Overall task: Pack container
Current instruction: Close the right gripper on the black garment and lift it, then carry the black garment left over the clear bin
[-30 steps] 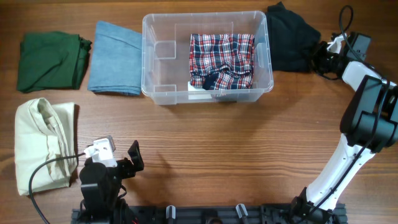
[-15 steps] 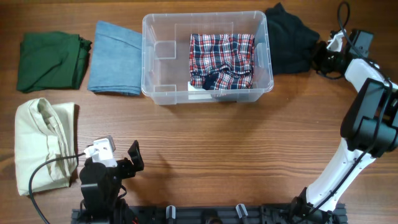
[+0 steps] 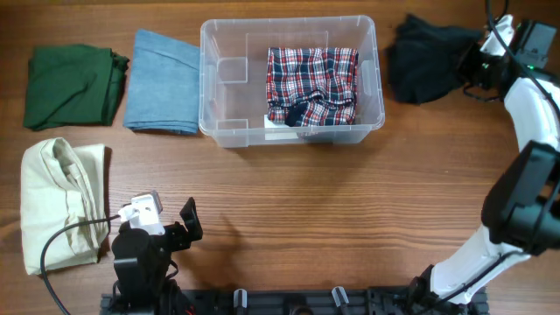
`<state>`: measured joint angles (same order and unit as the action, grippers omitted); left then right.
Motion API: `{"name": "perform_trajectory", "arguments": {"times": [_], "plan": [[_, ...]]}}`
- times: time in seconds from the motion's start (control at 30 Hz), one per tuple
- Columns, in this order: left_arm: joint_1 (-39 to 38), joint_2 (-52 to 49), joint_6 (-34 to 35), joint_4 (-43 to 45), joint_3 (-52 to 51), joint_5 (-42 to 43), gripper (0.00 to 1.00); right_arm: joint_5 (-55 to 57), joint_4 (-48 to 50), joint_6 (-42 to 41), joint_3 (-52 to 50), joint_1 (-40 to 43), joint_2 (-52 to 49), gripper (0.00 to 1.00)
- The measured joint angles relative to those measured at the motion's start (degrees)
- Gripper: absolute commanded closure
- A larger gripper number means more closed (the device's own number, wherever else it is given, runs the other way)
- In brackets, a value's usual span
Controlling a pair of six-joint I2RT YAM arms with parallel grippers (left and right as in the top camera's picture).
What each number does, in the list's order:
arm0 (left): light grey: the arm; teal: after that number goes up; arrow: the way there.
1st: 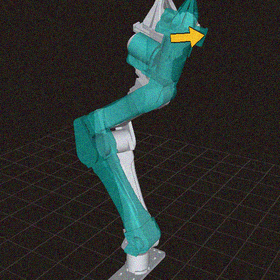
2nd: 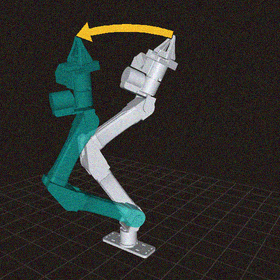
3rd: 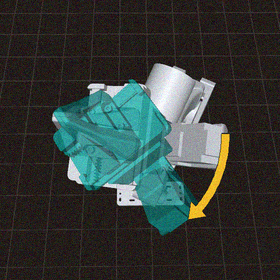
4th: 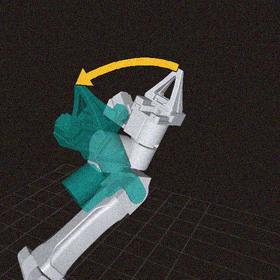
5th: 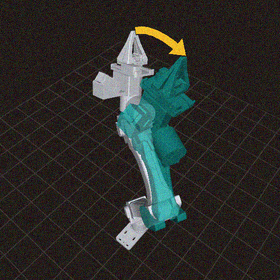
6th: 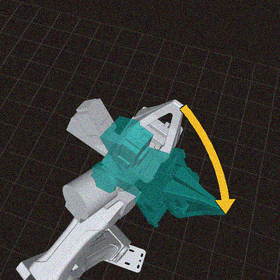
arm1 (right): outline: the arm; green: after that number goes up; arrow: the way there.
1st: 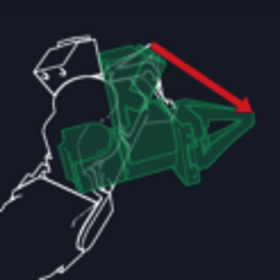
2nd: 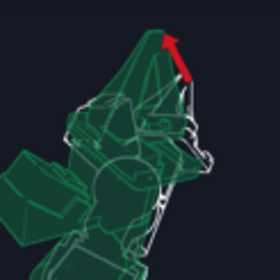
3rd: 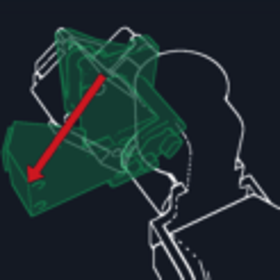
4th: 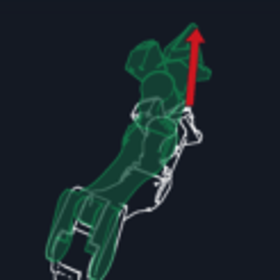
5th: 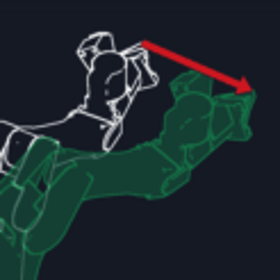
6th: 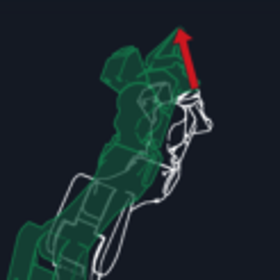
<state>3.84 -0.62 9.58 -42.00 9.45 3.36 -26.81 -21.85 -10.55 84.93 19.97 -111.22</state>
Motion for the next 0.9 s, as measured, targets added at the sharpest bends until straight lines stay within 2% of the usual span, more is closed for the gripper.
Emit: {"name": "perform_trajectory", "arguments": {"times": [0.57,0.9], "plan": [[0.0,0.0,0.0,-0.02,0.0,0.0,0.0,5.9,-2.4,4.52,0.0,-2.45,8.44,0.96],[0.0,0.0,0.0,0.0,0.0,0.0,0.0,6.12,-4.48,4.74,1.77,-4.68,16.7,0.96]]}}
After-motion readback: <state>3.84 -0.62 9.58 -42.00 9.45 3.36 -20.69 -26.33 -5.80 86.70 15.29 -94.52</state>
